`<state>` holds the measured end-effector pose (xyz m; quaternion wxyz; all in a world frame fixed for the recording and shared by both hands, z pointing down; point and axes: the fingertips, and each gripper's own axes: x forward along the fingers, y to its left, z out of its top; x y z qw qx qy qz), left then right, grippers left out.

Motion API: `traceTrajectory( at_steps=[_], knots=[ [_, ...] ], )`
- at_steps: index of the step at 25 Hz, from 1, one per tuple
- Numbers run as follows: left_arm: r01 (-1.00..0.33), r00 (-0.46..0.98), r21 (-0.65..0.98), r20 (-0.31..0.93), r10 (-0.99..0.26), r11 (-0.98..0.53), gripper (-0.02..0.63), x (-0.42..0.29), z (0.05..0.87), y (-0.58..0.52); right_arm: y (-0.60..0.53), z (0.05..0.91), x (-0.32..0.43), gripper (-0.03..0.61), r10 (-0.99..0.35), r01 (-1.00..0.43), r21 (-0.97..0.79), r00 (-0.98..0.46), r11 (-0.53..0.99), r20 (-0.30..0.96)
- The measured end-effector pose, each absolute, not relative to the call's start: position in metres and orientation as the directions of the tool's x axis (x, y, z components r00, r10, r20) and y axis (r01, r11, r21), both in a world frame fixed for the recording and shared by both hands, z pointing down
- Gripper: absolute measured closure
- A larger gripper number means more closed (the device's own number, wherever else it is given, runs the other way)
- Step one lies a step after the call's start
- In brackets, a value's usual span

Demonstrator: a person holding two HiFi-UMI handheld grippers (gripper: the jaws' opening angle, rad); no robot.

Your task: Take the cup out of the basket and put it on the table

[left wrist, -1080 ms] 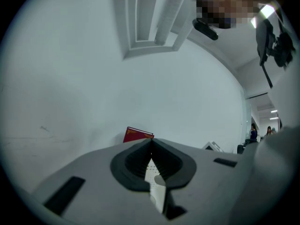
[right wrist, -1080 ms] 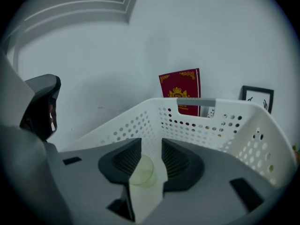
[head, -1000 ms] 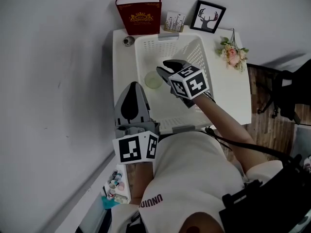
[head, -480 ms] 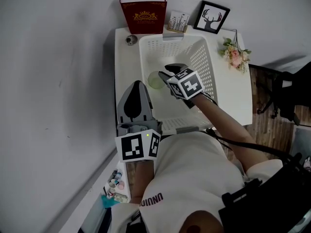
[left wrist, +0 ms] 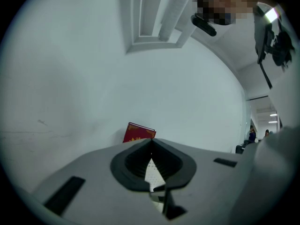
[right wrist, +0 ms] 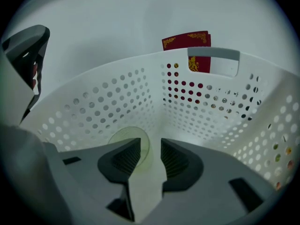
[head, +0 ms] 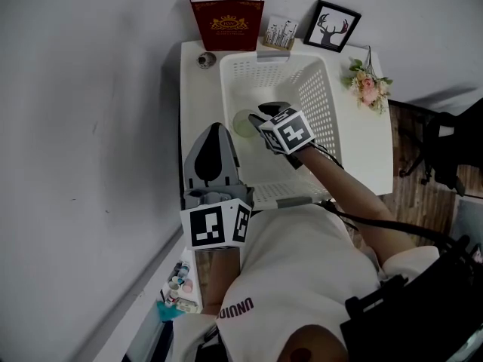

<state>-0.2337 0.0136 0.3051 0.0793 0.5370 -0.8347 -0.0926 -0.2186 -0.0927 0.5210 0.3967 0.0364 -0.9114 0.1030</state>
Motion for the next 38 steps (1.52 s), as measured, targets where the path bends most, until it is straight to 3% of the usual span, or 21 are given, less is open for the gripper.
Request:
traceTrajectory(
  at_steps=[15, 22, 38],
  knots=[
    [-0.882, -0.406, 0.246, 0.035, -0.913, 0.402, 0.601, -0.234, 0.306, 0.013, -0.09, 0.531, -0.217, 0.434, 0.028, -0.152, -0.17, -0.661, 0.974, 0.75],
    [-0.882, -0.409, 0.24, 0.04, -0.912, 0.406, 0.601, -0.235, 0.306, 0.013, -0.091, 0.532, -0.218, 0.489, 0.003, -0.157, -0.141, -0.657, 0.977, 0.754],
    [-0.885, -0.405, 0.233, 0.045, -0.913, 0.404, 0.601, -0.234, 0.307, 0.012, -0.088, 0.533, -0.217, 0.528, 0.0, -0.158, -0.137, -0.656, 0.978, 0.755]
  ],
)
